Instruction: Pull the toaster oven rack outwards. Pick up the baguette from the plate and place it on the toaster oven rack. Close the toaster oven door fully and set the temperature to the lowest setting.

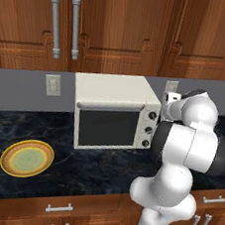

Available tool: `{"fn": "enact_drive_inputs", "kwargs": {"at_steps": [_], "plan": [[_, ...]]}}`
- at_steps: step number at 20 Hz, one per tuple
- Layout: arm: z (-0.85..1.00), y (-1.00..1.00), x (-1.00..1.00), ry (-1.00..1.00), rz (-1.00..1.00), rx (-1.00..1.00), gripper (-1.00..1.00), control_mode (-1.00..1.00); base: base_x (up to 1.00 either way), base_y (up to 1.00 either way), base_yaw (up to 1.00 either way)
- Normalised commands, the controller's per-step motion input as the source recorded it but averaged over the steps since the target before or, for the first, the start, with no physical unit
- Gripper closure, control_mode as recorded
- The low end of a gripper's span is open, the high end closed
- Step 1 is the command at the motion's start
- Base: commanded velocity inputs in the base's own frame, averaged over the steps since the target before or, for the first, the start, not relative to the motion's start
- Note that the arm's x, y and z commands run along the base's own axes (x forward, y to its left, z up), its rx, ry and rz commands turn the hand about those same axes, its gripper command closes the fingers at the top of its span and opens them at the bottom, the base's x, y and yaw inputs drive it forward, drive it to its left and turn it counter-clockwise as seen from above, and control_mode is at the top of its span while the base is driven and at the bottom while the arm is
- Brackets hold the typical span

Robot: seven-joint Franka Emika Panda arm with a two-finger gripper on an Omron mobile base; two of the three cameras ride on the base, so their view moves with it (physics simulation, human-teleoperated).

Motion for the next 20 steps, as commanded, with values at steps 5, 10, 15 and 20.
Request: {"fn": "enact_drive_inputs", "kwargs": {"at_steps": [5,10,15,20], "plan": [[1.0,0.04,0.28,-0.12,0.38,-0.19,1.0,-1.0,0.0,0.0,0.0],[1.0,0.42,-0.15,0.0,0.39,-0.37,1.0,-1.0,0.0,0.0,0.0],[0.79,-0.17,-0.99,-0.04,0.29,-0.26,1.0,-1.0,0.0,0.0,0.0],[0.62,-0.35,-1.0,-0.08,0.3,-0.16,1.0,-1.0,0.0,0.0,0.0]]}}
